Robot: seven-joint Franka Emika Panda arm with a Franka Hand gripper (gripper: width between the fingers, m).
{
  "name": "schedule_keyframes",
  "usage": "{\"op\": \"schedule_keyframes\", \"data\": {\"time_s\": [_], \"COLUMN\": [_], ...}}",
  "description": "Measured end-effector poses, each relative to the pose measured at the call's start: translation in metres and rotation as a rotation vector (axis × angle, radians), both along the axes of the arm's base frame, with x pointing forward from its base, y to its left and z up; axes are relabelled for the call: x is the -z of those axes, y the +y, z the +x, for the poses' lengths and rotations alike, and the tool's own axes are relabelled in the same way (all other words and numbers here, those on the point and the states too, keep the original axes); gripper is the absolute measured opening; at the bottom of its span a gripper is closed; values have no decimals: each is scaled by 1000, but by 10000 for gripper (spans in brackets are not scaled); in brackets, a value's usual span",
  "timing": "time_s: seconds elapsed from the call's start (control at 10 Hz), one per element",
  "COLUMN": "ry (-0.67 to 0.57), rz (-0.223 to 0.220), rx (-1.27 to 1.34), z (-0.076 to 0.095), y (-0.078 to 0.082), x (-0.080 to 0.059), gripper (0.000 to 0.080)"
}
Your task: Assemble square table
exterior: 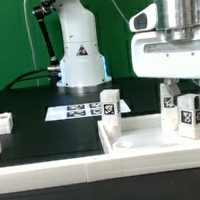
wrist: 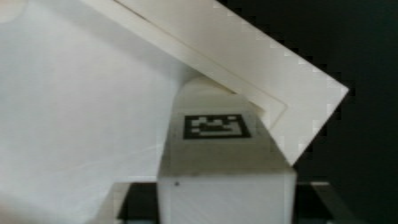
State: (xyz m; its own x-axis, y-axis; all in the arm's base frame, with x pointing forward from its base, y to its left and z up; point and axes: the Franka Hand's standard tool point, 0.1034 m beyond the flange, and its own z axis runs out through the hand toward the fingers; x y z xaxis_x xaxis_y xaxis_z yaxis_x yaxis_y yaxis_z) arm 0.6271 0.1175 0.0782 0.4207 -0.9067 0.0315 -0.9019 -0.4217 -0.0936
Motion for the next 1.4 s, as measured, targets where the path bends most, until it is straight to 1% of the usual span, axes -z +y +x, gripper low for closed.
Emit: {"op": "schedule_keyframes", "data": {"time_s": [0.3,0.5,0.7,0.9,1.2,1.4], "ry": [-2,5,9,16,19,17], "rz": [25,58,74,101,118,111], "rx": [246,407,535,712,799,730], "z": [-1,-1,-2,-1,-1,-1], "y": [0,0,1,2,3,3], "x": [0,0,0,0,1,1], "gripper": [290,290,290,290,290,290]}}
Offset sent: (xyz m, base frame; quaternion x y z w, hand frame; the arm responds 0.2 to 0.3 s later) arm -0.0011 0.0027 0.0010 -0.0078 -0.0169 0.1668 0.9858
